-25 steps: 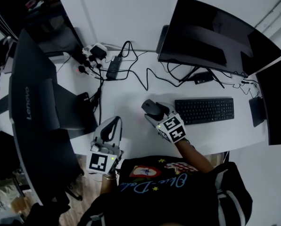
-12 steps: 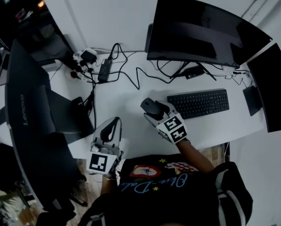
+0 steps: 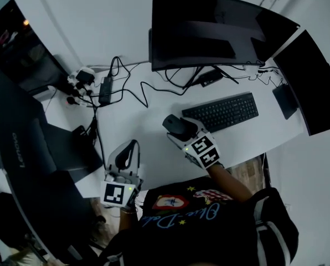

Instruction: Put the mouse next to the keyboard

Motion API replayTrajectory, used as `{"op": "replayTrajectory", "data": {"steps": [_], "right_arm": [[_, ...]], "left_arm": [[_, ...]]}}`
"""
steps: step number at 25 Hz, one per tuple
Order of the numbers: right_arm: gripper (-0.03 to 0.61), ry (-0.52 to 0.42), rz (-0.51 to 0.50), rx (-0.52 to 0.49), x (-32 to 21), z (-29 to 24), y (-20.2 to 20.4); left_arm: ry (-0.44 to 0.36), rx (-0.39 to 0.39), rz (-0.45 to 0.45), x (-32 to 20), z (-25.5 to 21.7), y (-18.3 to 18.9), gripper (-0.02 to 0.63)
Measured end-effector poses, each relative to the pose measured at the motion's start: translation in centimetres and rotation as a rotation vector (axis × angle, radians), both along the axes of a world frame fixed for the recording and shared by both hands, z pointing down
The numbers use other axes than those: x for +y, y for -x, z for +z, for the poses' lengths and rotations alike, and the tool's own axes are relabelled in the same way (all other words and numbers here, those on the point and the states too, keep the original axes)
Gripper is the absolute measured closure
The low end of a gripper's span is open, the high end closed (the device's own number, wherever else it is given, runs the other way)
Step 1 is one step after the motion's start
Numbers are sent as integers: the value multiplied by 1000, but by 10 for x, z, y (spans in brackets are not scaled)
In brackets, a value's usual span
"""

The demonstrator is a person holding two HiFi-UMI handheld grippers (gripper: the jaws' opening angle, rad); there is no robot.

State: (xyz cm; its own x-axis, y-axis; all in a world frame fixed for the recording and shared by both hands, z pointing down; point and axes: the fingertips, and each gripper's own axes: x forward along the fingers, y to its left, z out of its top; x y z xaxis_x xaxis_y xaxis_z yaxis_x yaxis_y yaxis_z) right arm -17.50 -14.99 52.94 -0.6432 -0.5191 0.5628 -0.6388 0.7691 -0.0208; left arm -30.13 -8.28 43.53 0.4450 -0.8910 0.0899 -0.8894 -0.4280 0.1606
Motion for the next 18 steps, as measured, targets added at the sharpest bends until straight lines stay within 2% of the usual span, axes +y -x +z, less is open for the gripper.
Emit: {"op": "replayTrajectory", "data": {"steps": [7,18], "right_arm": [[290,-11,69,0,-6,-7,-33],[290,-19,147,-28,-16,-11,-105]], "left_arm": [[11,-1,48,-11,8,-18,612],[4,-15,131,-32,6,-89,612]]}}
